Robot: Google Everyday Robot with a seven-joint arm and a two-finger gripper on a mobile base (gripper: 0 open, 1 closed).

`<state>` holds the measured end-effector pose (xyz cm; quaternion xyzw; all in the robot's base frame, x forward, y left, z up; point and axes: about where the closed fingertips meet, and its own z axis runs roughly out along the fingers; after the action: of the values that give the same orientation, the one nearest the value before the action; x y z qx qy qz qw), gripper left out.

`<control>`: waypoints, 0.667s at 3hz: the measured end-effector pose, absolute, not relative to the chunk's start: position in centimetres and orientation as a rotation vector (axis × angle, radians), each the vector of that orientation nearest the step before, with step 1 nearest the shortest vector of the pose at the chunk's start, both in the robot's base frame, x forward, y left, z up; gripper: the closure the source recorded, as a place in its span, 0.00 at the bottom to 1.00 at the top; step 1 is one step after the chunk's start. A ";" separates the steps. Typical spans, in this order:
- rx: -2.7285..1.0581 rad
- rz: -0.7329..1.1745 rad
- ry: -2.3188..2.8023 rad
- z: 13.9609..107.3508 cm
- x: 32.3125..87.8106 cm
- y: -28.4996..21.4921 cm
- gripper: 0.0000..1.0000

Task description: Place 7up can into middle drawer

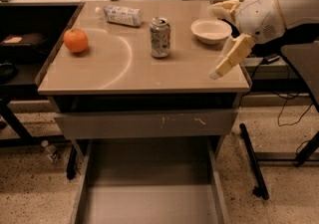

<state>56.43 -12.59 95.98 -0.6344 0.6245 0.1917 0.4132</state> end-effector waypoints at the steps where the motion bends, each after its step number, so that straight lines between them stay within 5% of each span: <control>1: -1.546 0.528 1.462 95.7 60.0 -10.0 0.00; 2: -1.484 0.581 1.386 95.3 64.2 -7.7 0.00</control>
Offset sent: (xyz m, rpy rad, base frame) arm 0.1299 0.0723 -0.0063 0.3199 -0.1111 0.0604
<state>64.19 -7.66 95.32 -0.6116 0.5711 0.2395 0.4923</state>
